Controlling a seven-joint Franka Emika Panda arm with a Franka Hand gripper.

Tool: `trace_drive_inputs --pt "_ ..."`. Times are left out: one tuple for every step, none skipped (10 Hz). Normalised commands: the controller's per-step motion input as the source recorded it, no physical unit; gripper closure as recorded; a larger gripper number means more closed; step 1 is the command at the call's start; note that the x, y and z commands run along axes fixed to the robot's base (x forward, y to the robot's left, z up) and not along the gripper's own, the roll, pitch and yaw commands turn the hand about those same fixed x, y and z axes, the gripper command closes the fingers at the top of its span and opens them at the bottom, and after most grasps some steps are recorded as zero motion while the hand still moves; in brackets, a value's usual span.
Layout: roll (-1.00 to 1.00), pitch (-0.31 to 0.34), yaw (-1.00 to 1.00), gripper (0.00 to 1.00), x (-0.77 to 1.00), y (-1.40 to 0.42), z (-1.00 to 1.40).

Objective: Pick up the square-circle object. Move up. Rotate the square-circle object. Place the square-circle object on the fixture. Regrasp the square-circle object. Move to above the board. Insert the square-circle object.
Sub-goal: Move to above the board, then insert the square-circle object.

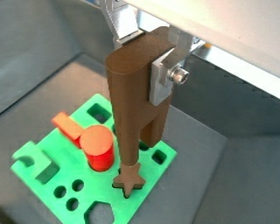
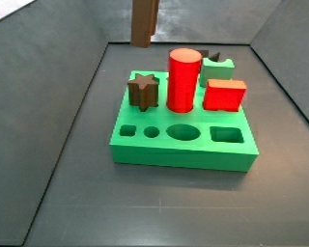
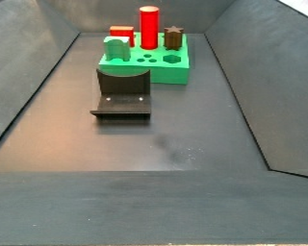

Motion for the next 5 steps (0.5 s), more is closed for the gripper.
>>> trace_drive_inputs --pt "-0.02 -0.207 0.50 1.00 -0.06 0.01 0.00" --pt "-0.02 -0.146 0.30 1.00 -0.04 0.01 0.00" --pt "-0.02 -0.116 0.21 1.00 -0.03 0.01 0.00" --pt "-0.02 -0.071 -1.00 1.00 0.00 -0.10 -0.30" --pt "-0.02 -0.067 -1.00 1.00 0.00 -0.11 -0.31"
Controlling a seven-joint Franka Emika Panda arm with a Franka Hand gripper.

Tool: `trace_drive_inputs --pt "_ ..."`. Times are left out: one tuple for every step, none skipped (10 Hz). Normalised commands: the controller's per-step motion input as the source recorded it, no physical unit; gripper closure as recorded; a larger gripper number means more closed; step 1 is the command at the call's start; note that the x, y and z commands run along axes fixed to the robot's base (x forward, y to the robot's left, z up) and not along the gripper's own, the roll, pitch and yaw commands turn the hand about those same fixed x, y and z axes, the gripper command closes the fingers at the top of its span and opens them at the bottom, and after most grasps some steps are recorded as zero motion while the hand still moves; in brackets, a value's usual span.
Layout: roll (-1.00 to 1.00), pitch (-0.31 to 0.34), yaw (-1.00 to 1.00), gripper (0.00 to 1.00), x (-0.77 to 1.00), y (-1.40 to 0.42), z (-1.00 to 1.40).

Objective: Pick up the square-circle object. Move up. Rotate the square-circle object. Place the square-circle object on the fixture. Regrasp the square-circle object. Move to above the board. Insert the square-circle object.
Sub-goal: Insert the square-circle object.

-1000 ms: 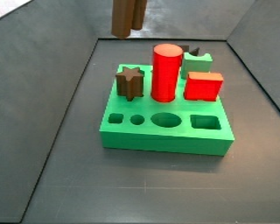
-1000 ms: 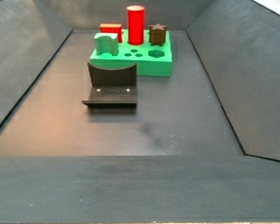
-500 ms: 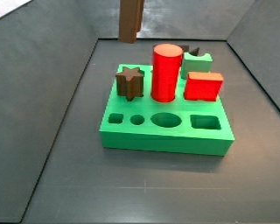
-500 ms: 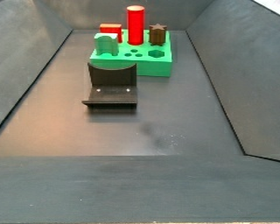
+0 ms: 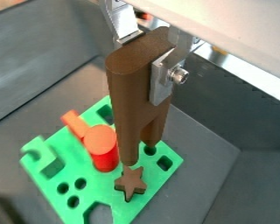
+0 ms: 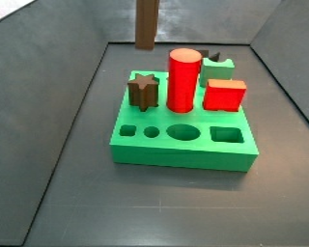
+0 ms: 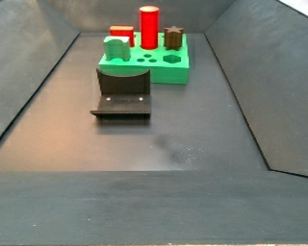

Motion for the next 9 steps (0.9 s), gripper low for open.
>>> trace_drive_inputs --pt "-0.02 -0.066 -1.00 1.00 0.00 -0.11 -0.31" --pt "-0.02 -0.066 -1.00 1.00 0.00 -0.11 -0.31" --pt "-0.02 -0.071 -1.00 1.00 0.00 -0.09 -0.31" --pt "-0.03 -0.074 -1.00 1.00 0.00 -0.07 -0.32" --pt "-0.03 -0.076 -1.00 1.00 0.00 -0.07 -0.33" --pt "-0.04 -0.086 -1.00 1.00 0.00 -0.04 -0.34" --pt "-0.05 -0.097 -1.00 1.00 0.00 0.00 -0.35" --pt "-0.04 -0.099 -1.00 1.00 0.00 0.00 -0.35" --pt "-0.05 -0.100 -1.00 1.00 0.00 0.00 -0.34"
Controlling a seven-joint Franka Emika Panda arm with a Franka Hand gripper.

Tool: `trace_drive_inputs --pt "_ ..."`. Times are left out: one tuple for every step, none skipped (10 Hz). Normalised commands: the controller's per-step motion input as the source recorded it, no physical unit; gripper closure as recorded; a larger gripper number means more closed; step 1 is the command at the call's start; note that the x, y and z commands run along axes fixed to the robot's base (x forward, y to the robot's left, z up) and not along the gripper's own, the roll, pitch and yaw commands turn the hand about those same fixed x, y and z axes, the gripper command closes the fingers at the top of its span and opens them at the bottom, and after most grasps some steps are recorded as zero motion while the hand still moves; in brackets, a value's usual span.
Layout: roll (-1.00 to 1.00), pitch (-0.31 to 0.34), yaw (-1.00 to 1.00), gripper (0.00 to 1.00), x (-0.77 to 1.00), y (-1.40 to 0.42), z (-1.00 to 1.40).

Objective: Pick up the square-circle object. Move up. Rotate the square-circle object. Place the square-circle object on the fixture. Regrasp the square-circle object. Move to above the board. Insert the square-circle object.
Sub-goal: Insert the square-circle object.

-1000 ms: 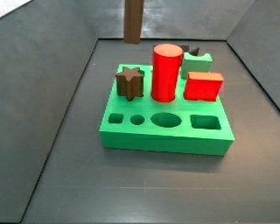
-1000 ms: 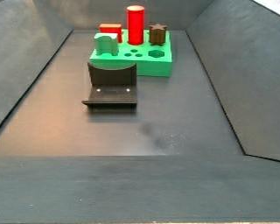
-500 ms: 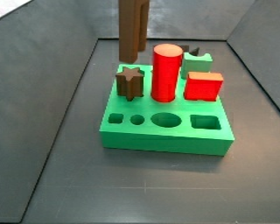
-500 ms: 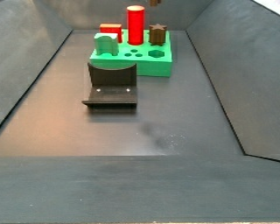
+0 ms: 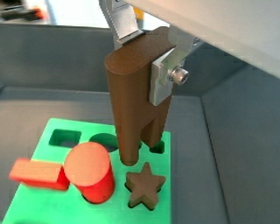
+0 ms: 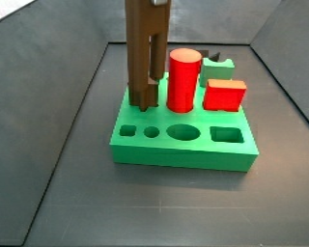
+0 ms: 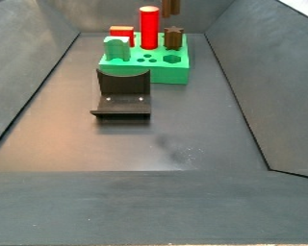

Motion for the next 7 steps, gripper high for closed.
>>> trace_drive_inputs --pt "-0.04 -0.100 -1.00 1.00 0.00 0.00 -0.34" --pt "-0.04 -0.056 -1.00 1.00 0.00 0.00 -0.30" --pt "-0.03 -0.043 -1.00 1.00 0.00 0.00 -0.28" --pt "-0.03 -0.050 -1.00 1.00 0.00 0.00 -0.28" --pt "-0.03 -0.047 -1.00 1.00 0.00 0.00 -0.25" --pt "0.00 -0.026 -1.00 1.00 0.00 0.00 -0.13" --pt "0.00 -0.026 -1.00 1.00 0.00 0.00 -0.12"
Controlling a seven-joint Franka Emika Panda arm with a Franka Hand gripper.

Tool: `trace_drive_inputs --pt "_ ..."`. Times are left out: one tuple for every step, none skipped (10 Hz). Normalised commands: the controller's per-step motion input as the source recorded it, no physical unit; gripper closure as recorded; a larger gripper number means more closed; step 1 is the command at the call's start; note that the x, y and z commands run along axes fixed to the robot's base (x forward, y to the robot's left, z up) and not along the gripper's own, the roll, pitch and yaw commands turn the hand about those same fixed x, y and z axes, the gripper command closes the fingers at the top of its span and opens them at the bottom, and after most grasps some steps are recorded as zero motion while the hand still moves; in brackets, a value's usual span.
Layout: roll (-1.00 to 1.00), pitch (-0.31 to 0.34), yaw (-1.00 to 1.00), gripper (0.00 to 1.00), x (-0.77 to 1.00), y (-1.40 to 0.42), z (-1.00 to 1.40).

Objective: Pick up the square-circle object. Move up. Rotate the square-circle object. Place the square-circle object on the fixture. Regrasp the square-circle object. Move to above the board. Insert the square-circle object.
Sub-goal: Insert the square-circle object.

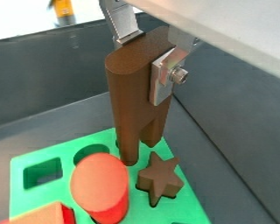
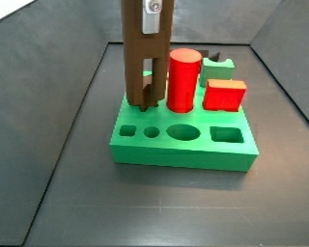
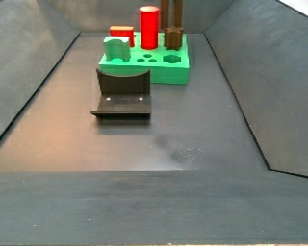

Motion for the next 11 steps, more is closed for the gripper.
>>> trace_drive_inputs --pt "0.00 -0.027 -1.00 1.00 0.00 -0.01 -0.13" --pt "-0.02 -0.044 -0.97 1.00 0.00 -0.05 -0.19" --pt "-0.03 -0.059 -0.86 1.00 -0.08 -0.13 -0.21" --pt "-0.04 -0.081 -0.68 1.00 -0.22 -0.27 -0.23" --pt "-0.02 -0.147 -0.37 1.00 -0.43 -0.46 -0.33" --pt "0.00 -0.227 -0.20 1.00 -0.55 -0.35 -0.30" --pt "0.00 -0.250 -0.13 1.00 -0.46 -0.11 -0.07" --pt "-0.01 -0.256 -0.01 1.00 -0.38 -0.02 -0.03" --pt "-0.02 -0.224 0.00 1.00 -0.25 0.00 -0.04" --pt "-0.02 -0.160 0.00 1.00 -0.07 -0.06 -0.01" --pt "0.00 -0.091 0.00 1.00 0.00 -0.14 0.00"
